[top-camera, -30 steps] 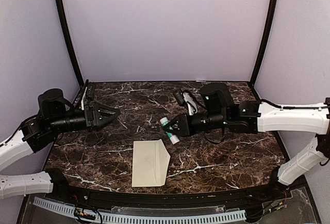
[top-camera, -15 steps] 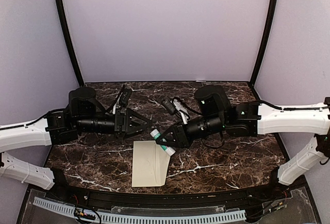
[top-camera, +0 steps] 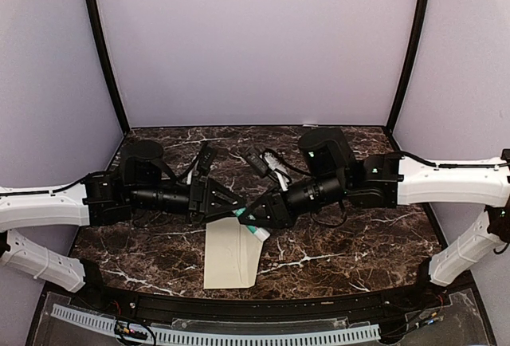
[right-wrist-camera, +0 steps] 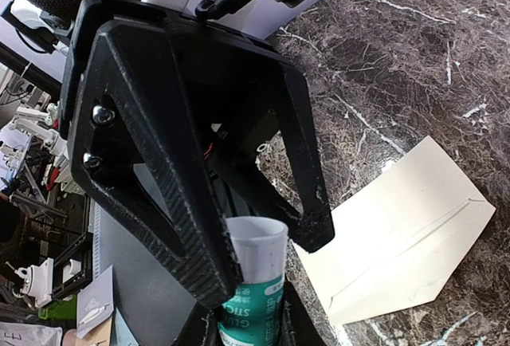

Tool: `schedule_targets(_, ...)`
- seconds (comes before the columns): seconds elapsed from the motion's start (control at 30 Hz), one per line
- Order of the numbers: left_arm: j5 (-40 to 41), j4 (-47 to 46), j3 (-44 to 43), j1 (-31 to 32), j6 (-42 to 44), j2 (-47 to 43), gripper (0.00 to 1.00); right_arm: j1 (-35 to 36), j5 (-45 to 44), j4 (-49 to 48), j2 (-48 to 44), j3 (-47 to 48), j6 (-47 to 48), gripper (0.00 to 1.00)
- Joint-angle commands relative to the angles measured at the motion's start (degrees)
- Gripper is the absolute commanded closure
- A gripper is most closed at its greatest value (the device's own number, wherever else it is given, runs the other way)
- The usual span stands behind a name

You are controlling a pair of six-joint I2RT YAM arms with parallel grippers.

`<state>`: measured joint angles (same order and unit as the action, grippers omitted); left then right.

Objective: Place the letter into the envelope and seal it
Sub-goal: Pick up the solid glue from the center of the board.

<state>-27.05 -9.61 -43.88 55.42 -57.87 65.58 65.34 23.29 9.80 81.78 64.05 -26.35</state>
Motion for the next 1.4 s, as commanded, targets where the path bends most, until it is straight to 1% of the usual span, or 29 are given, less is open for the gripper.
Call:
schedule_targets(0.0,-0.35,-2.80,-0.60,0.35,-0.58,0.08,0.52,1.01,1.54,-0.35,0.72,2.16,0.98,1.00)
schedule_targets(0.07,-0.79,-3.58,-0.60,0.33,-0.97,0.38,0.57,1.08,1.06,0.01,0.88,2.39,1.12,1.00)
schedule_targets(0.2,-1.80,-4.37,-0.51,0.44,-1.46,1.19,0.59,1.10,-0.24,0.19,0.95,2.27,1.24,1.00)
schedule_targets(0.27,-2.49,-4.59,-0.27,0.45,-1.94,1.60,0.62,1.05,-1.01,0.32,1.22,2.30,1.21,1.00)
schedule_targets(0.33,-3.14,-4.29,-0.29,0.48,-2.14,1.94,0.63,1.05,-1.53,0.34,1.36,2.26,1.17,1.00)
schedule_targets(0.47,-2.71,-2.82,-0.40,0.56,-1.80,1.40,0.61,1.07,-2.22,0.56,1.35,2.23,1.30,1.00)
schedule_targets(0.53,-2.83,-2.34,-0.42,0.57,-1.70,1.36,0.62,1.02,-2.56,0.56,1.17,2.15,1.30,1.00)
schedule_targets(0.6,-3.25,-2.57,-0.23,0.61,-1.97,1.39,0.69,1.04,-2.86,0.57,1.08,2.13,1.38,1.00)
schedule_targets(0.63,-3.31,-2.71,-0.13,0.64,-2.23,1.34,0.75,1.10,-3.21,0.57,1.03,2.09,1.39,1.00)
schedule_targets(0.67,-3.35,-2.75,-0.08,0.65,-2.42,1.27,0.78,1.06,-3.35,0.55,1.02,2.05,1.39,1.00)
schedule_targets(0.73,-3.29,-2.78,-0.19,0.66,-2.49,1.16,0.87,1.03,-4.04,0.54,1.01,1.91,1.34,1.00)
schedule_targets(0.8,-2.91,-2.83,-0.19,0.70,-2.76,0.90,0.94,1.07,-4.69,0.46,0.79,1.76,1.11,0.99)
schedule_targets(0.83,-2.52,-3.02,-0.17,0.67,-2.90,0.75,0.96,1.04,-5.14,0.13,0.57,1.51,0.73,0.91)
schedule_targets(0.87,-1.35,-3.17,0.06,0.66,-3.23,0.20,0.99,1.09,-5.77,-0.42,0.19,1.06,0.17,0.81)
schedule_targets(0.9,-0.64,-3.87,0.26,0.66,-3.44,-0.22,1.00,0.96,-6.77,-1.19,-0.42,0.46,-0.64,0.70)
schedule_targets(0.97,2.05,-5.71,1.07,0.70,-4.03,-1.80,1.00,0.99,-9.42,-3.44,-1.96,-1.33,-3.19,0.54)
schedule_targets(1.03,6.46,-7.35,1.82,0.66,-4.35,-3.80,1.00,0.92,-10.73,-7.77,-3.91,-3.99,-6.24,0.37)
schedule_targets(1.07,7.57,-8.26,2.05,0.66,-4.42,-4.23,1.00,0.94,-12.09,-10.20,-4.94,-5.49,-8.57,0.32)
schedule_targets(1.13,10.78,-10.16,2.27,0.66,-4.56,-5.31,1.00,1.03,-14.43,-16.69,-7.20,-8.99,-13.17,0.27)
schedule_targets(1.2,13.89,-12.66,2.78,0.66,-4.88,-6.29,1.00,1.18,-17.41,-24.20,-9.84,-13.35,-19.72,0.21)
schedule_targets(1.3,18.17,-16.11,4.30,0.66,-5.75,-7.71,1.00,1.35,-20.01,-36.56,-12.76,-20.36,-26.86,0.19)
schedule_targets(1.37,19.63,-18.48,5.32,0.66,-6.21,-8.23,1.00,1.44,-20.17,-42.61,-13.39,-22.40,-29.81,0.19)
